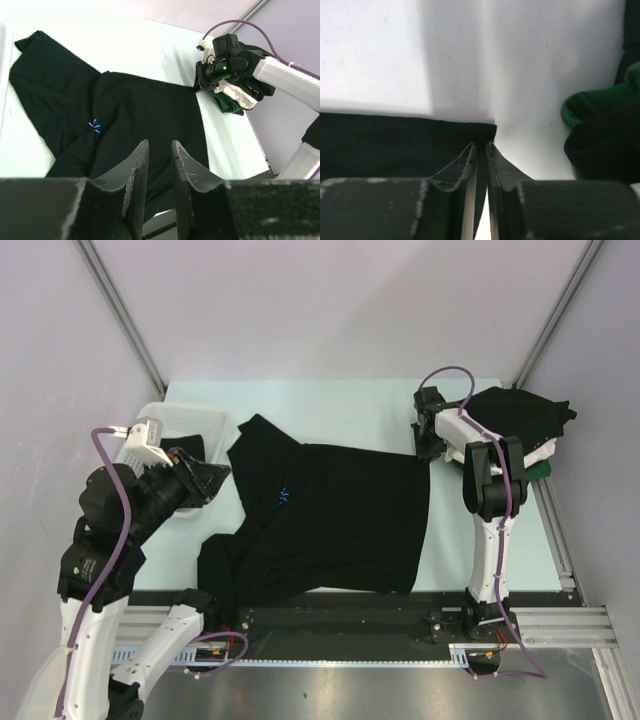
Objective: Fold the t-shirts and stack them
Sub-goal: Flatten out the tshirt
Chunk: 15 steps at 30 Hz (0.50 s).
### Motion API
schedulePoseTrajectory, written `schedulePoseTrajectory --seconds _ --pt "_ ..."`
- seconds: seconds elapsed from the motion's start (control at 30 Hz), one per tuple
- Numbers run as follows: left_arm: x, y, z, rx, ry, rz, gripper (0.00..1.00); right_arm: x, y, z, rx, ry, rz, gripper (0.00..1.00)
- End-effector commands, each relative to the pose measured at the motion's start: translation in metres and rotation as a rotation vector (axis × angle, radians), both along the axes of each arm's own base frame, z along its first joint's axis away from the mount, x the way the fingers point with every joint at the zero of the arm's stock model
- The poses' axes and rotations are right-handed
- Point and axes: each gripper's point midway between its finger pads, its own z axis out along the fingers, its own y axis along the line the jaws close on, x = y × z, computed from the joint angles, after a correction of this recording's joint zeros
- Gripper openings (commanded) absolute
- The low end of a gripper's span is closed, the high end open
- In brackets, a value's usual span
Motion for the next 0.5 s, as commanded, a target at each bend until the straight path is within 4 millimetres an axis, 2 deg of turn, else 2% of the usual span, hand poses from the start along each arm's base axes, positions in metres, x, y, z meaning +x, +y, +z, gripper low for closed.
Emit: schedulePoseTrajectory --seconds 0.0,0.17,0.47 --pt "0.006 -0.002 0.007 -0.014 -0.027 0.0 0.29 0.007 0.0 -0.02 -0.034 -0.01 0.005 0.19" --pt "0.006 -0.003 0.005 -0.014 -0.021 -0.006 0.29 0.013 0.003 -0.009 -0.05 -0.05 0.025 0.22" --pt "0.004 -0.001 0.006 0.002 -0.02 -0.005 0.29 0.016 0.002 -0.024 -0.047 -0.06 0.05 0.24"
